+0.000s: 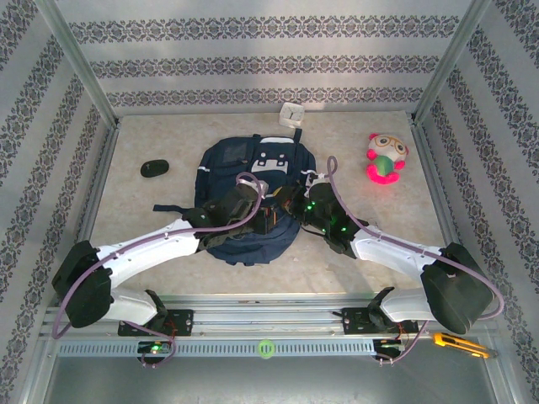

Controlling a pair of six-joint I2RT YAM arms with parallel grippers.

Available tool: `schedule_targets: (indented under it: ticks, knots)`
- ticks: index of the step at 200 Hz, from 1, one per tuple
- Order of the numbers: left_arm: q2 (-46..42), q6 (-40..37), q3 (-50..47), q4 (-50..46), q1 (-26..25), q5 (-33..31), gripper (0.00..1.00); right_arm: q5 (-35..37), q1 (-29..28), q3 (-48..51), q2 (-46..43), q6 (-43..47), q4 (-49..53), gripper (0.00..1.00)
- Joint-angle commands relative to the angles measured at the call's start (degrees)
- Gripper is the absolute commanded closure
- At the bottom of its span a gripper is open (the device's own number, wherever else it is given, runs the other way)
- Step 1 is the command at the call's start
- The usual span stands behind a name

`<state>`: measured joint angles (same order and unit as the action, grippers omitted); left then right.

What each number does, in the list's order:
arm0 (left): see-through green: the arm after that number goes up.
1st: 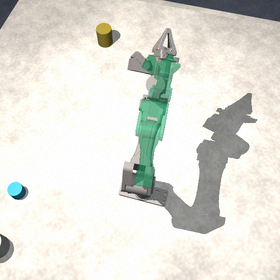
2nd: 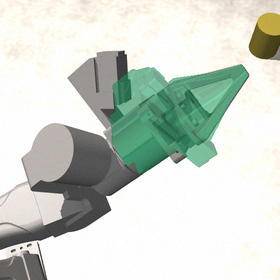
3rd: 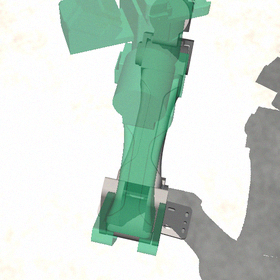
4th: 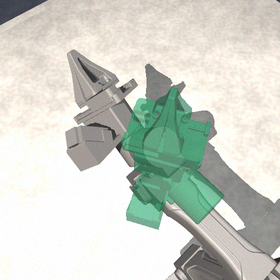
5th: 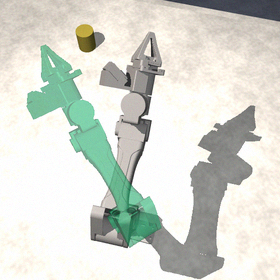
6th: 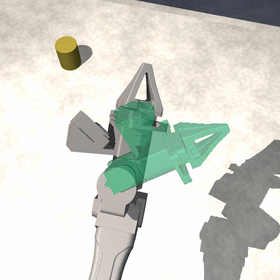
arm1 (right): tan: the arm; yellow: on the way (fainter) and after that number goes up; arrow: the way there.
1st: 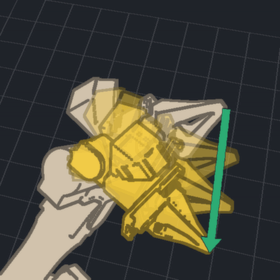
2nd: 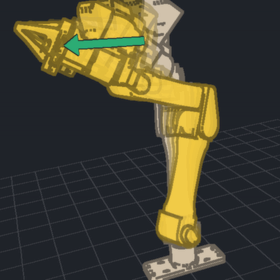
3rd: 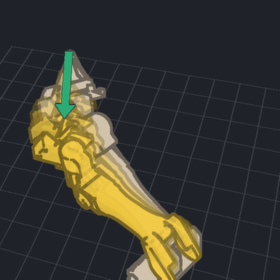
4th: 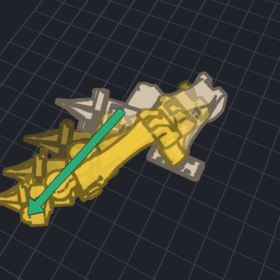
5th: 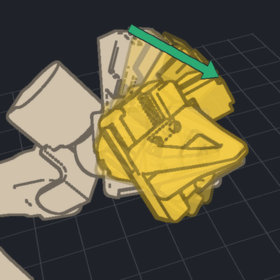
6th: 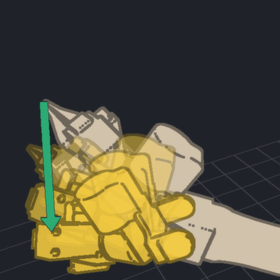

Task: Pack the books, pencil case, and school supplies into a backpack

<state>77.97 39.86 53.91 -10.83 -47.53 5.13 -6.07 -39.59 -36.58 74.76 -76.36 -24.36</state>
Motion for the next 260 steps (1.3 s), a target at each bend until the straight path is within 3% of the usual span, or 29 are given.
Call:
schedule_targets:
  ticks: [1,90,106,123,144,176,206,222,260]
  knots:
    - [-4.04,-0.88,-1.23,-2.18,0.07,-5.0,1.0,-1.31,0.65,-0.16,-2.64,1.83,-4.62,1.0]
    - [-11.15,-1.02,-7.19,-9.91,0.24,-9.48,1.0,-2.82,3.46,0.18,-5.27,3.4,-2.54,1.0]
    - [-11.35,-2.08,-8.01,-8.51,0.23,-7.89,1.0,-3.04,3.65,0.06,-5.57,3.49,-2.36,1.0]
    - [-10.3,-5.59,-8.43,-2.94,0.24,-1.98,1.0,-4.01,3.61,-0.49,-5.11,3.36,-2.4,1.0]
    - [-8.35,-7.77,-7.11,0.29,0.2,-0.32,0.9,-4.37,3.26,-0.85,-4.38,3.15,-2.58,1.0]
    - [-6.66,-7.58,-5.81,4.04,0.31,-3.96,0.77,-4.39,3.04,-0.77,-4.19,2.78,-2.97,1.0]
    - [-6.04,-6.46,-6.08,4.38,0.33,-7.81,0.74,-4.23,2.95,-0.78,-4.44,2.87,-2.73,1.0]
    - [-6.1,-6.31,-6.53,5.0,0.37,-8.77,0.76,-4.38,2.97,-0.78,-4.61,3.02,-2.62,1.0]
    - [-7.55,-5.81,-5.85,-0.65,0.75,-13.21,1.0,-4.12,3.27,-0.45,-5.54,3.58,-1.71,1.0]
